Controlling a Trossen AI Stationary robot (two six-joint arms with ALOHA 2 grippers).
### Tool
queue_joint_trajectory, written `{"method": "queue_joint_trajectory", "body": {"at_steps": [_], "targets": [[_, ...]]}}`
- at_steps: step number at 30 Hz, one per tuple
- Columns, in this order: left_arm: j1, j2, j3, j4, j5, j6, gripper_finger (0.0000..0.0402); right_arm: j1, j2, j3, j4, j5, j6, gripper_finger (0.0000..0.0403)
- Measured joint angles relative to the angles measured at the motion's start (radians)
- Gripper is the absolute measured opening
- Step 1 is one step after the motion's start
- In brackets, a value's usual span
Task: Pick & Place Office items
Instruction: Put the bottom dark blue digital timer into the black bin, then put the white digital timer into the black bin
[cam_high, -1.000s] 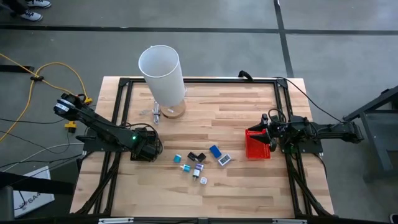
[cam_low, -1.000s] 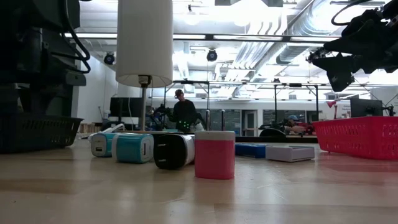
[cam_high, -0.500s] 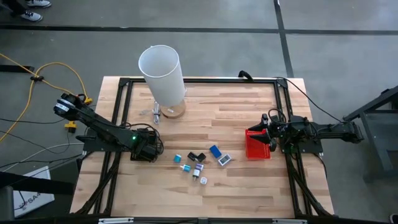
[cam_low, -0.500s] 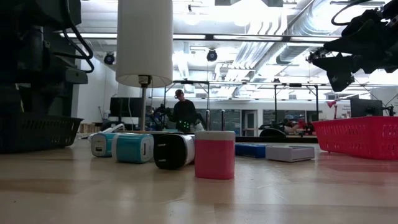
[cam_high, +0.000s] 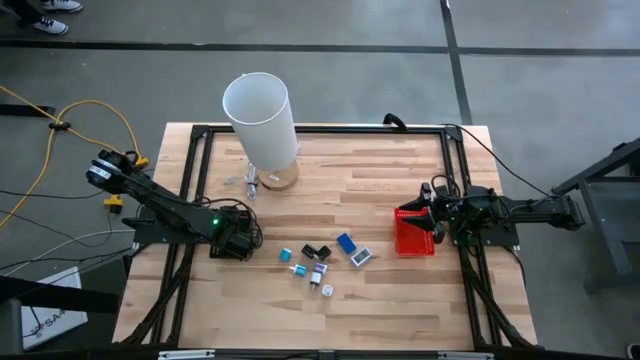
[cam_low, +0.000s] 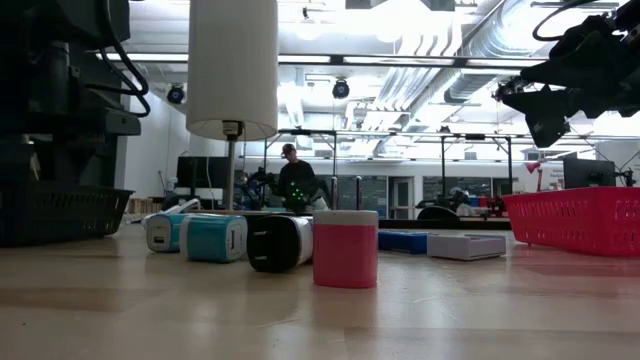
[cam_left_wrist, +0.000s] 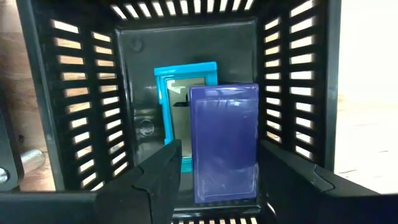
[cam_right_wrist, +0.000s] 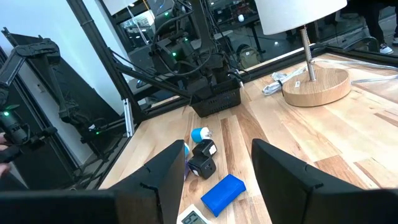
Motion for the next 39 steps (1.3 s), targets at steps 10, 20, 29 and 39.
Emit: {"method": "queue_joint_trajectory", "body": {"at_steps": [10,20,29,39], "targets": [[0.000,-0.023,0.000,-0.012,0.003,-0.011,0.0203,0.000,0.000,0.000,0.000,0.000,0.000,0.0174],[0.000,-0.140,0.000,-0.046,-0.014,0.008,0.0203,0.000,0.000,0.000,0.000,0.000,0.000,0.0174],[0.000,-0.199,0.000,-0.045,-0.052,0.046,0.0203,0.000,0.000,0.000,0.000,0.000,0.000,0.0174],[0.000,-0.243,0.000,0.037,-0.075,0.139,0.0203,0.000,0.000,0.000,0.000,0.000,0.000,0.0174]]}}
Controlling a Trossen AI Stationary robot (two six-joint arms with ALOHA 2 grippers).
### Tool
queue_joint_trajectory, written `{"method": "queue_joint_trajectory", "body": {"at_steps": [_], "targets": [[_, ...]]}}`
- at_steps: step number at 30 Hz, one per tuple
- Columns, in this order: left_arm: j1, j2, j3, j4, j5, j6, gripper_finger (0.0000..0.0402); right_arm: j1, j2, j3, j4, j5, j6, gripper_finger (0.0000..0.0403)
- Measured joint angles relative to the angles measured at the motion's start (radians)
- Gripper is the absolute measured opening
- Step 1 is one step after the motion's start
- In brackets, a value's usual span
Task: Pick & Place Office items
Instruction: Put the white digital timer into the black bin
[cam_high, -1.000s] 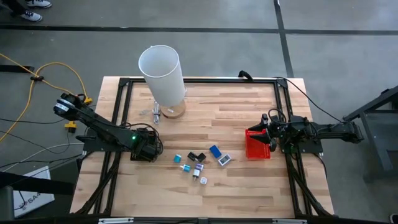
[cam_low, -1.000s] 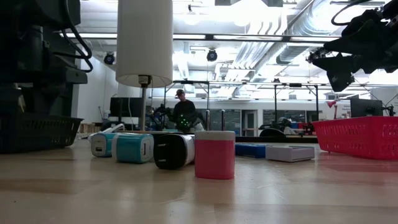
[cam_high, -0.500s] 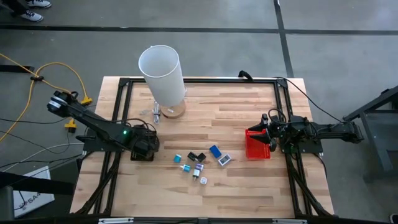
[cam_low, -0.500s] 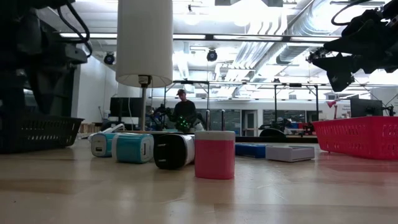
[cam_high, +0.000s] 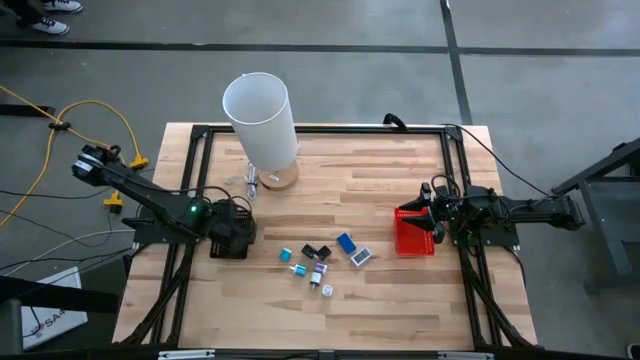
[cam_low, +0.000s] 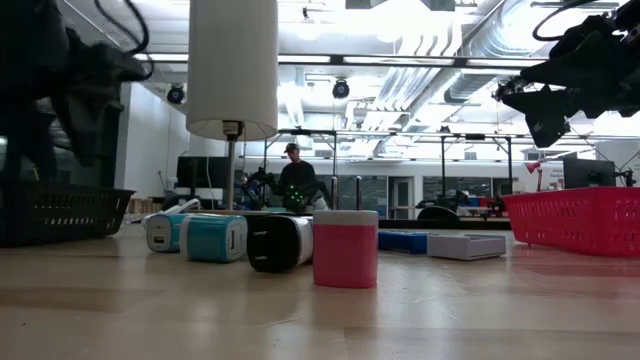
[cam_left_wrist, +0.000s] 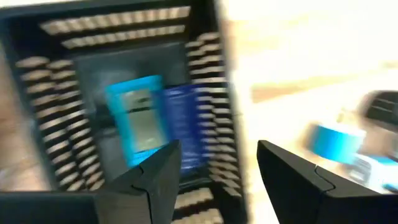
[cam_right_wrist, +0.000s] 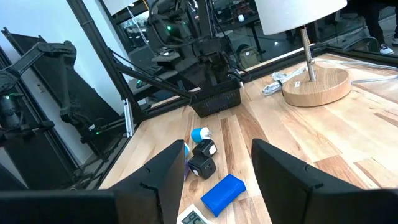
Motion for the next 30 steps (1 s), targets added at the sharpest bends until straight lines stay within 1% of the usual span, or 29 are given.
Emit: {"method": "queue_joint_trajectory", "body": {"at_steps": [6,11,16,23,25,28,30], "targets": [[0.000,-0.025,0.000,0.230,-0.096,0.243,0.0203,0.000,0.000,0.000,0.000,0.000,0.000,0.0174],[0.007,0.000,0.000,0.416,-0.178,0.480,0.0203,0.000,0.000,0.000,0.000,0.000,0.000,0.0174],[0.027,0.047,0.000,0.538,-0.199,0.662,0.0203,0.000,0.000,0.000,0.000,0.000,0.000,0.0174],[0.049,0.119,0.000,0.756,-0.202,0.822,0.0203,0.000,0.000,0.000,0.000,0.000,0.000,0.0174],[0.049,0.140,0.000,0.819,-0.201,0.847,0.0203,0.000,0.000,0.000,0.000,0.000,0.000,0.0174],[0.050,0.164,0.000,0.871,-0.201,0.860,0.0203,0.000,0.000,0.000,0.000,0.000,0.000,0.0174],[0.050,0.175,0.000,0.874,-0.200,0.889,0.0203,0.000,0.000,0.000,0.000,0.000,0.000,0.0174]]}}
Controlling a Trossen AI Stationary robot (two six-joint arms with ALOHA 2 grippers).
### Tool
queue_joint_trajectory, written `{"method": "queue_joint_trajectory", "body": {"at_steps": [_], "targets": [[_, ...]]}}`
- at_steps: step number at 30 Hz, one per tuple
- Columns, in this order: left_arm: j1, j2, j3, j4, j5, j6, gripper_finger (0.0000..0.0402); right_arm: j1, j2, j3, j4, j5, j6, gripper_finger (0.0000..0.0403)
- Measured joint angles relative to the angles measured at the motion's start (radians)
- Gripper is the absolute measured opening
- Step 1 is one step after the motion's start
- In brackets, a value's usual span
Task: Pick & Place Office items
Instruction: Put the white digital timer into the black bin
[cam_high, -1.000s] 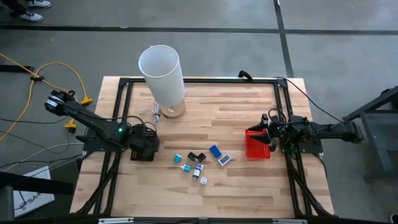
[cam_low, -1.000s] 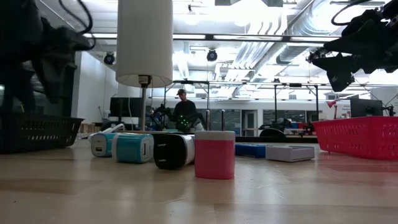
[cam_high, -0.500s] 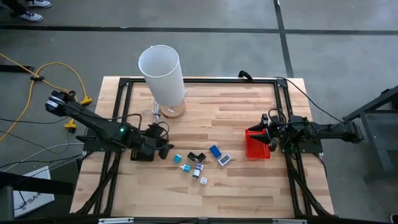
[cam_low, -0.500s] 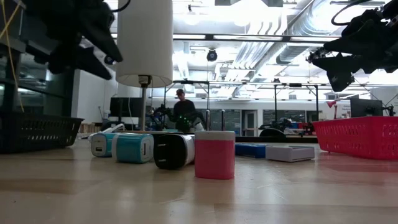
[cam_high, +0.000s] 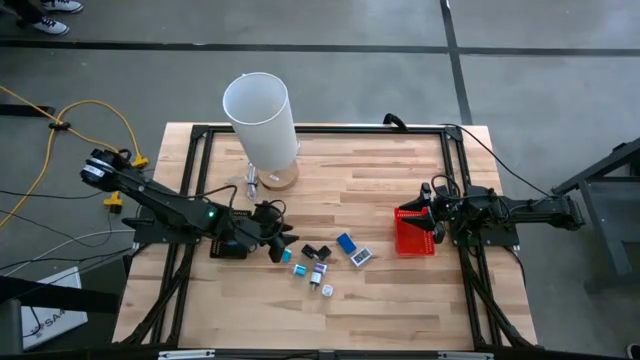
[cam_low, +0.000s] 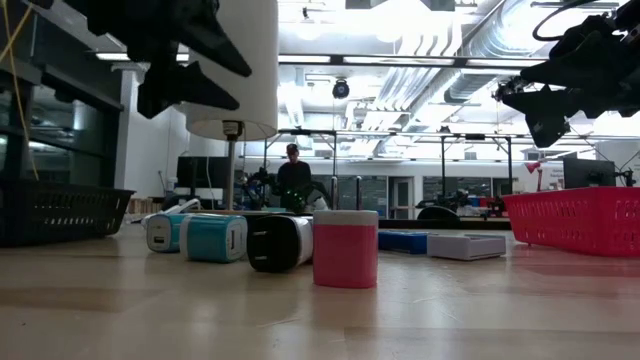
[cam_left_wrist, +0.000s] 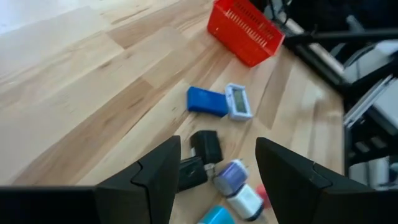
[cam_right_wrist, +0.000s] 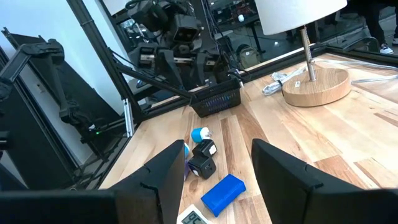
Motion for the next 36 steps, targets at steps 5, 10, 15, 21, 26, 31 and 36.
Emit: {"method": "queue_joint_trajectory", "body": {"at_steps": [5,10,15,21,26,31,36], "targets": [[0.000,0.017,0.000,0.003,0.002,0.008,0.0203,0.000,0.000,0.000,0.000,0.000,0.000,0.0174],[0.000,0.020,0.000,0.008,0.003,0.115,0.0203,0.000,0.000,0.000,0.000,0.000,0.000,0.0174],[0.000,0.020,0.000,0.008,0.003,0.275,0.0203,0.000,0.000,0.000,0.000,0.000,0.000,0.0174],[0.000,0.020,0.000,0.012,0.005,0.452,0.0203,0.000,0.000,0.000,0.000,0.000,0.000,0.0174],[0.000,0.020,0.000,0.016,0.005,0.578,0.0203,0.000,0.000,0.000,0.000,0.000,0.000,0.0174],[0.000,0.020,0.000,0.016,0.005,0.651,0.0203,0.000,0.000,0.000,0.000,0.000,0.000,0.0174],[0.000,0.020,0.000,0.022,0.005,0.651,0.0203,0.000,0.000,0.000,0.003,0.008,0.000,0.0174]]}}
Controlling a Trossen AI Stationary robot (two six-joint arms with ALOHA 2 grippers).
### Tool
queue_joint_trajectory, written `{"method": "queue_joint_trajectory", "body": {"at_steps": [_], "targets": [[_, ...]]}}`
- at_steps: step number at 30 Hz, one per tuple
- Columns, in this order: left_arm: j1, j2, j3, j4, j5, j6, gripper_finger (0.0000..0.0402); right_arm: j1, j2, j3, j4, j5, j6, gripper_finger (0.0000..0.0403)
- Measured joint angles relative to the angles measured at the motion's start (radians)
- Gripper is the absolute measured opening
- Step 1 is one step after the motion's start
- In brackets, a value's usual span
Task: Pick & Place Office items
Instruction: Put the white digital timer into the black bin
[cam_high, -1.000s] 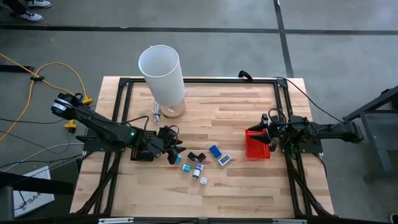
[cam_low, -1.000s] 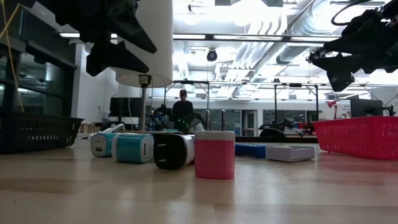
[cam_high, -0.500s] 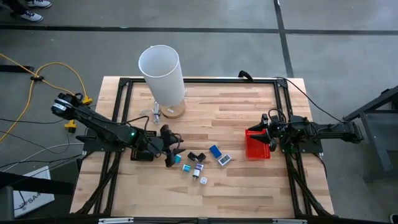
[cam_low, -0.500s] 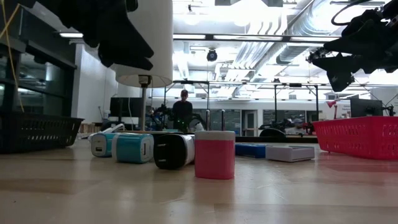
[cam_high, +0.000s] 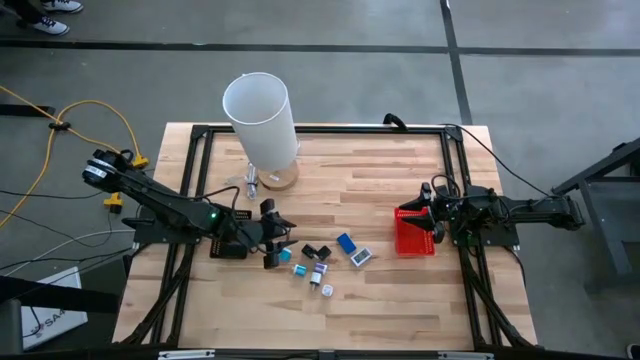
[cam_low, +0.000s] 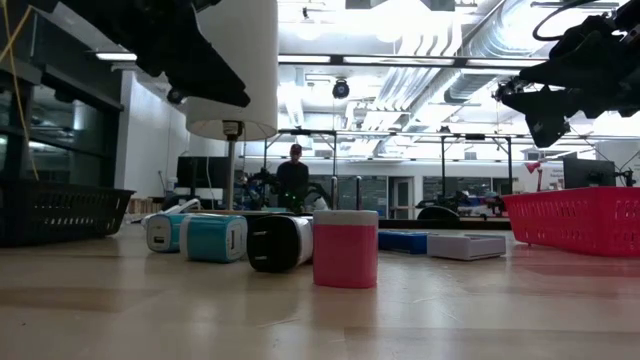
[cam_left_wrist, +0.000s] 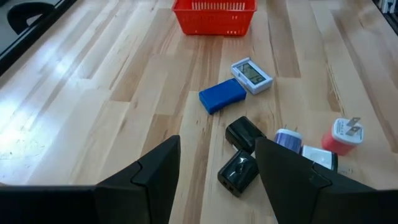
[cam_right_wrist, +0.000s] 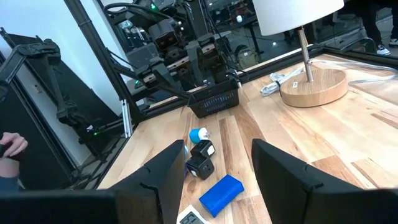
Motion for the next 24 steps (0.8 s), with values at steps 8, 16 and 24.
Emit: {"method": "queue_joint_trajectory", "body": {"at_steps": [8,16,24], "targets": [[0.000,0.000,0.000,0.000,0.000,-0.001,0.0203,0.000,0.000,0.000,0.000,0.000,0.000,0.0174],[0.000,0.000,0.000,0.000,0.000,-0.001,0.0203,0.000,0.000,0.000,0.121,-0.112,-0.117,0.0174],[0.000,0.000,0.000,0.000,0.000,-0.004,0.0203,0.000,0.065,0.042,0.206,-0.191,-0.165,0.0174]]}}
